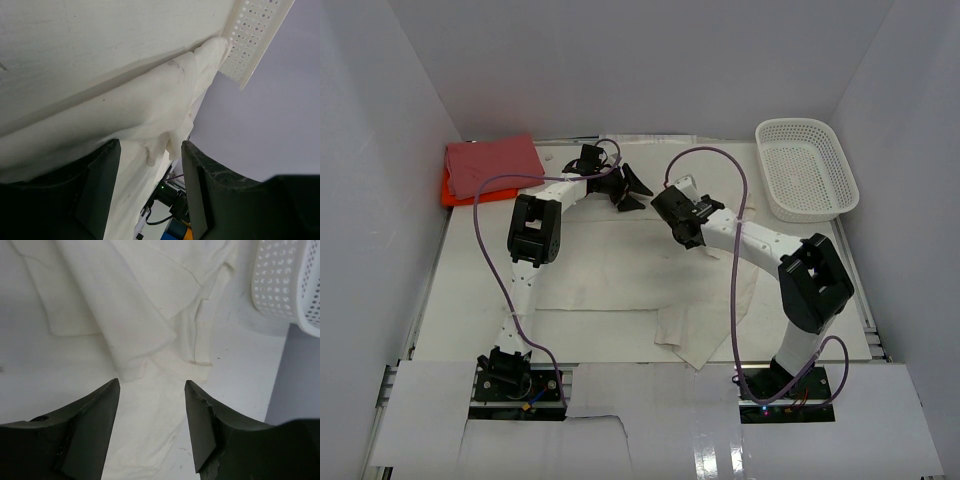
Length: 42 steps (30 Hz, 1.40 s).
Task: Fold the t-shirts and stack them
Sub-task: Fold the flattened tshirt in 1/3 of the way
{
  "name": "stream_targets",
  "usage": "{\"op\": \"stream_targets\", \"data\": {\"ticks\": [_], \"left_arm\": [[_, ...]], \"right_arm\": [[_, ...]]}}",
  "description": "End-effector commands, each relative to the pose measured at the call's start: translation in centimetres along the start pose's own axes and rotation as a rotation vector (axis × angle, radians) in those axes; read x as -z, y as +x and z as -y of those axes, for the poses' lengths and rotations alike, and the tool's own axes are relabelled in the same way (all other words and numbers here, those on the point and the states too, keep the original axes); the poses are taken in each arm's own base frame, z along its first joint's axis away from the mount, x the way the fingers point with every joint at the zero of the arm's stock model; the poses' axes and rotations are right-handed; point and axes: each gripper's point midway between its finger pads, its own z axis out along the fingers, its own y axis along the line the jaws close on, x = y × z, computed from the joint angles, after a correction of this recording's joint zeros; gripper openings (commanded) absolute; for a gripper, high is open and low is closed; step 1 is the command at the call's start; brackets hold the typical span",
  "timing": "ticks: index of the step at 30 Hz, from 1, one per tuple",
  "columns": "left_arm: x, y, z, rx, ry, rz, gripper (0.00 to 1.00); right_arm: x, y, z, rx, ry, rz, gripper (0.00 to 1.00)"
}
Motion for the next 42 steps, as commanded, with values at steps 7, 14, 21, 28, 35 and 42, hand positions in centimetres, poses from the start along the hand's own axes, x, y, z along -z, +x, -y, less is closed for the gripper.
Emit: {"op": "stream_targets", "data": {"ticks": [7, 14, 21, 28, 35, 42], "left_arm": [[-0.3, -0.8, -3.5, 0.043, -0.091, 0.034, 0.64], [-0.2, -0.9, -3.5, 0.044, -0.090, 0.034, 0.64], [-0.2, -0.9, -3.3, 0.040, -0.085, 0.032, 0.64], [-0.1, -1.0, -3.2, 0.039, -0.081, 0.032, 0.64], [0.0, -1.0, -3.2, 0.040, -0.079, 0.031, 0.64], [-0.1, -1.0, -3.3, 0.042, -0.081, 0.030, 0.64]], "right_arm": [[-0.1, -2.0, -7.8, 0.030, -0.360, 0.012, 0.48], [-1.9, -3.3, -11.4, 0.047, -0.476, -0.012, 0.44], [-3.3, -4.1, -11.7, 0.034, -0.481, -0.022, 0.45], [-4.3, -4.1, -10.6, 0.015, -0.453, -0.031, 0.45], [-5.4, -3.8, -9.9, -0.007, -0.437, -0.034, 0.41], [-6.2, -3.0, -9.7, -0.028, -0.452, -0.062, 0.36]]}}
